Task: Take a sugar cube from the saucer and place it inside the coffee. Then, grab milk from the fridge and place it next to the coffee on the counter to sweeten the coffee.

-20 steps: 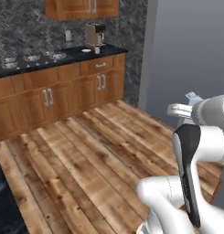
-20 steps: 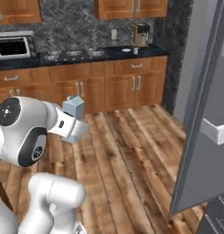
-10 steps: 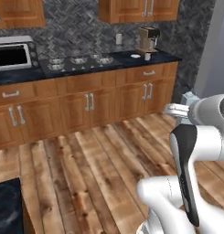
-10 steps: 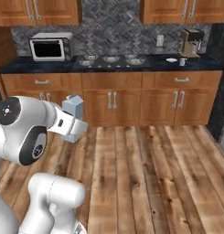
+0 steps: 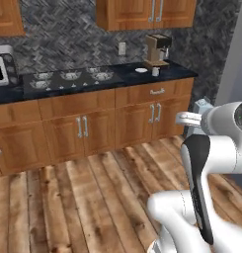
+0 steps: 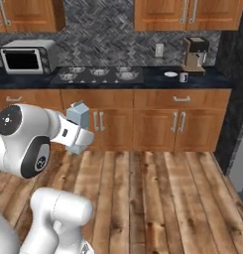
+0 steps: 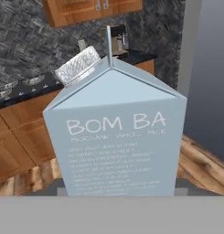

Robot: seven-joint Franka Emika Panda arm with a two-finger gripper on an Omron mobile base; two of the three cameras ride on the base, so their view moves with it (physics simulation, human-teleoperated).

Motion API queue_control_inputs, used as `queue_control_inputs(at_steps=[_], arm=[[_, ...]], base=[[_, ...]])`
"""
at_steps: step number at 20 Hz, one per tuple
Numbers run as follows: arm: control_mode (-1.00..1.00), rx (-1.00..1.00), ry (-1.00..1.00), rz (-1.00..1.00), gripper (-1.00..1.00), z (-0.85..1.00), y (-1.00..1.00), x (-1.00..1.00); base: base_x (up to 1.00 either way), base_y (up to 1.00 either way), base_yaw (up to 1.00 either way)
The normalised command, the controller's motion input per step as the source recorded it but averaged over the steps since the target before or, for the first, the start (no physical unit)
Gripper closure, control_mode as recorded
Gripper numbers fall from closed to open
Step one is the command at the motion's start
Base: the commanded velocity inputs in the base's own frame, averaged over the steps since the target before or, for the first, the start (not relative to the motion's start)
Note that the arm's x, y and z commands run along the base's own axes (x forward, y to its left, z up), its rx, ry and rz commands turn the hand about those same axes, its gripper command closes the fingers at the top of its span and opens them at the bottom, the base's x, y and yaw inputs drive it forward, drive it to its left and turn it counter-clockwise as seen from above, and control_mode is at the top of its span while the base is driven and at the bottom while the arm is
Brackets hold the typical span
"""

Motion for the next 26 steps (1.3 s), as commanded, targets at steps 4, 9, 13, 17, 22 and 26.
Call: queue_control_inputs(at_steps=[4,9,13,17,22,26], arm=[[1.0,0.0,0.0,0.0,1.0,0.0,0.0,0.0],[1.0,0.0,0.0,0.0,1.0,0.0,0.0,0.0],[1.0,0.0,0.0,0.0,1.0,0.0,0.0,0.0],[1.0,0.0,0.0,0.0,1.0,0.0,0.0,0.0],[1.0,0.0,0.0,0.0,1.0,0.0,0.0,0.0],[1.0,0.0,0.0,0.0,1.0,0.0,0.0,0.0]], base=[[1.0,-0.86,0.02],[1.0,-0.73,0.05],[1.0,-0.64,0.06],[1.0,-0.53,0.1],[1.0,-0.5,0.15],[1.0,-0.35,0.18]])
